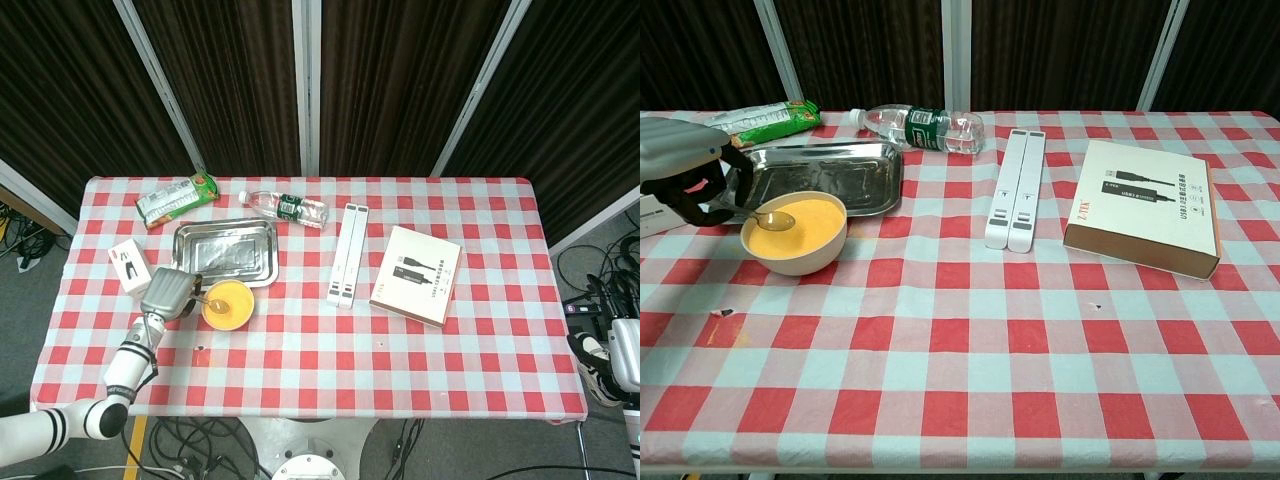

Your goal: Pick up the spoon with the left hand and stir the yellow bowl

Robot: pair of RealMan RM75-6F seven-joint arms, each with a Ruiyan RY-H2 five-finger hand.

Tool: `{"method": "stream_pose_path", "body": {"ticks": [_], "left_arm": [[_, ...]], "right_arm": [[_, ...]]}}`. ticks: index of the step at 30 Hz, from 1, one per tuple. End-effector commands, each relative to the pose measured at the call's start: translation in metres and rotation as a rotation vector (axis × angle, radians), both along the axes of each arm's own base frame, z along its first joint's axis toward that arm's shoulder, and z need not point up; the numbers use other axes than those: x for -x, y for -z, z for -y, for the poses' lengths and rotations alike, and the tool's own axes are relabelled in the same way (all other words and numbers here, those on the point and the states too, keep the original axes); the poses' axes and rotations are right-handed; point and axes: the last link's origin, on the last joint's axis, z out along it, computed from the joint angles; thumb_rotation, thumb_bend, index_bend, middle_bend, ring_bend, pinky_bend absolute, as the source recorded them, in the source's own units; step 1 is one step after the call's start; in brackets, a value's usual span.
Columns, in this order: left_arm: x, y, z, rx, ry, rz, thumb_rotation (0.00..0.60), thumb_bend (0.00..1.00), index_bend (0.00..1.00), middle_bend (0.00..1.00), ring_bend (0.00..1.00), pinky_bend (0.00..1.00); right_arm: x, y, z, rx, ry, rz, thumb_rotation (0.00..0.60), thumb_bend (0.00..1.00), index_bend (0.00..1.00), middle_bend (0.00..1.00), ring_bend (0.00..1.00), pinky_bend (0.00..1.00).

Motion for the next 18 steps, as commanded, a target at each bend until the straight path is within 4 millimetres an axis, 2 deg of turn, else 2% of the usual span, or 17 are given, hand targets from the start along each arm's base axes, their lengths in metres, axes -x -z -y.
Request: {"method": "stream_pose_path", "body": {"ticks": [1, 11, 18], "left_arm": [[-0.005, -0.002, 0.001, -0.045, 0.047, -0.036, 0.6, 0.44, 0.64, 0.95, 0.92, 0.89], [-0.019, 0.0, -0.005, -0.172, 0.289, -0.316, 0.6, 0.44, 0.69, 0.98, 0.94, 0.91], [-0.027, 0.012, -0.001, -0.196, 0.444, -0.473, 0.6, 0.44, 0.7, 1.0, 0.98, 0.95]], "right_arm": [[0.0, 0.0, 0.0, 0.0, -0.002, 0.0, 0.6, 0.15, 0.09, 0.22, 0.03, 0.13], [0.0, -0.001, -0.002, 0.0, -0.006, 0.002, 0.6, 0.15, 0.09, 0.22, 0.03, 0.13], [0.0, -0.001, -0.003, 0.002, -0.003, 0.004, 0.6, 0.15, 0.09, 0.22, 0.03, 0.13]]}}
